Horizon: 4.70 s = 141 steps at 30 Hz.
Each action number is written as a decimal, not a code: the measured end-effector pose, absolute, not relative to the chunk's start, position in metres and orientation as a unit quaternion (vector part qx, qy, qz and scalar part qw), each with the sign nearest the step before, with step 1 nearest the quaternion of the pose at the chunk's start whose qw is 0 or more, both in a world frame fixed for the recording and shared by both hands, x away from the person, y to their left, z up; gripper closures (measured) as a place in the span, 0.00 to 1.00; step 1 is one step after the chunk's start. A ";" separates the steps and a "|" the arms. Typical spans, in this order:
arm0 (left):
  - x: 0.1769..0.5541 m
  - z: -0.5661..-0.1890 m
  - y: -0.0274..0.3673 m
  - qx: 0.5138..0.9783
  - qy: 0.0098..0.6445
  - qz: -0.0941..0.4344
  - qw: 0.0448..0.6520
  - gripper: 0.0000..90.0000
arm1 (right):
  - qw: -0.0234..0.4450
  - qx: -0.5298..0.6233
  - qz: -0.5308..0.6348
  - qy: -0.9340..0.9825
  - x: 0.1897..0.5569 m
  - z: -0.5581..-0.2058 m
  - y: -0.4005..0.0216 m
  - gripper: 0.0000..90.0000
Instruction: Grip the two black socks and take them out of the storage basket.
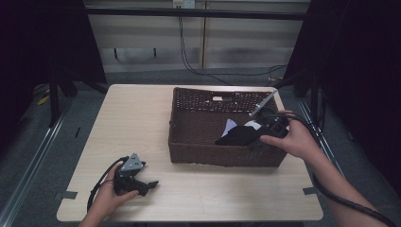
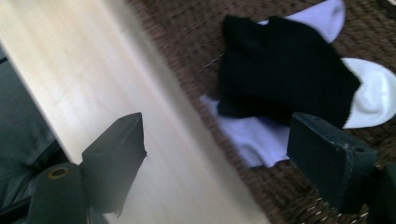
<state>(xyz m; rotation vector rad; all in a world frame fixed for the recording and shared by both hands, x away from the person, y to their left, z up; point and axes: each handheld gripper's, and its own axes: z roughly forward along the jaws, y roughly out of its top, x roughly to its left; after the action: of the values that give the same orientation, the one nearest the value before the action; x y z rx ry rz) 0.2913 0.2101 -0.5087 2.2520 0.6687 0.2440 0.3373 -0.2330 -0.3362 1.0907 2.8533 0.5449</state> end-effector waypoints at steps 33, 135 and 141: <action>0.292 -0.509 0.209 0.886 0.255 0.096 0.376 0.08 | 0.003 0.405 0.093 0.910 0.412 -0.423 -0.223 0.68; 0.292 -0.509 0.209 0.885 0.258 0.091 0.378 0.08 | -0.112 0.280 0.158 0.940 0.300 -0.390 -0.214 0.87; 0.292 -0.509 0.209 0.885 0.258 0.091 0.378 0.08 | -0.098 0.288 0.158 0.940 0.297 -0.389 -0.218 0.70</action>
<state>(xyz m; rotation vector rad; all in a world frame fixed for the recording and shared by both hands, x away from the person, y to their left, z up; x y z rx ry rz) 0.2918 0.2090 -0.5090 2.2610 0.6600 0.2316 0.2971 -0.2184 -0.3887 0.9646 3.1501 0.5307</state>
